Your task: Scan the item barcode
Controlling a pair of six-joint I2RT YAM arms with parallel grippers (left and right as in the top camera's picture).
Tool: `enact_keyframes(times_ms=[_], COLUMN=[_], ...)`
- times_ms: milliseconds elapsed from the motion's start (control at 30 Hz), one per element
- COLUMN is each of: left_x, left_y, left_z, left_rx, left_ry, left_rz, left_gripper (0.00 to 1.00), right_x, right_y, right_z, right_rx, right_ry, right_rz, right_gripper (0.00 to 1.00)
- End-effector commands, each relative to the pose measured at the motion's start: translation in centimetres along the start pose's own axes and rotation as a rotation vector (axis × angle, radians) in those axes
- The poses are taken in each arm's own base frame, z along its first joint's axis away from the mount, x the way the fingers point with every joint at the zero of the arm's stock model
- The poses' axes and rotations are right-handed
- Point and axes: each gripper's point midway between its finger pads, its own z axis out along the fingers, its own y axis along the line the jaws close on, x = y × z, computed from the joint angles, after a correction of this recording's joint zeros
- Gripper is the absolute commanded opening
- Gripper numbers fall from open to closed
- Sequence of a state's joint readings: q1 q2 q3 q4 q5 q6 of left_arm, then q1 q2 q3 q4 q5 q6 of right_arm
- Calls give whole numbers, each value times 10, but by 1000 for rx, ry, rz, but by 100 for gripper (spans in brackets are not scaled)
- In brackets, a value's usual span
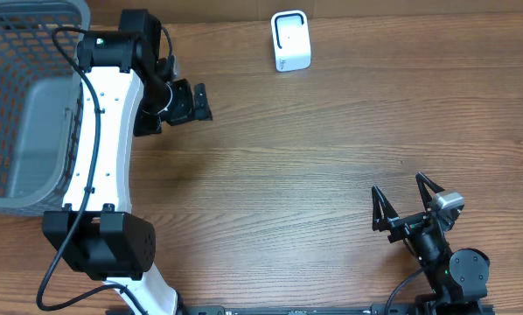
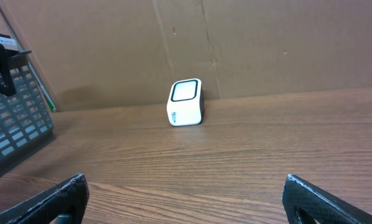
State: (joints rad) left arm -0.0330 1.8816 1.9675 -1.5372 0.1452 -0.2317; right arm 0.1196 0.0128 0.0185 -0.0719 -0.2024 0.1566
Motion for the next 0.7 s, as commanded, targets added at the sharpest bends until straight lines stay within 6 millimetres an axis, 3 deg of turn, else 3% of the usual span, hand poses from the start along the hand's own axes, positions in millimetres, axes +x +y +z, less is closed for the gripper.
enact_keyframes(times_ms=[0, 100, 200, 500, 667], left_x=[-2, -5, 7, 56, 90], left_y=[2, -1, 1, 15, 26], left_z=[-23, -39, -44, -33, -16], left_rx=[-24, 4, 15, 12, 25], left_ry=[-106, -225, -298, -543, -678], left_rz=[42, 57, 95, 323, 340], left_gripper=[100, 100, 100, 100, 100], right_x=[1, 1, 1, 1, 1], right_y=[-1, -1, -1, -1, -1], right_z=[0, 0, 0, 0, 0], right_rx=[3, 3, 3, 3, 3], right_ry=[-6, -6, -6, -6, -6], right_rz=[-2, -2, -2, -2, -2], right_gripper=[100, 100, 100, 100, 100])
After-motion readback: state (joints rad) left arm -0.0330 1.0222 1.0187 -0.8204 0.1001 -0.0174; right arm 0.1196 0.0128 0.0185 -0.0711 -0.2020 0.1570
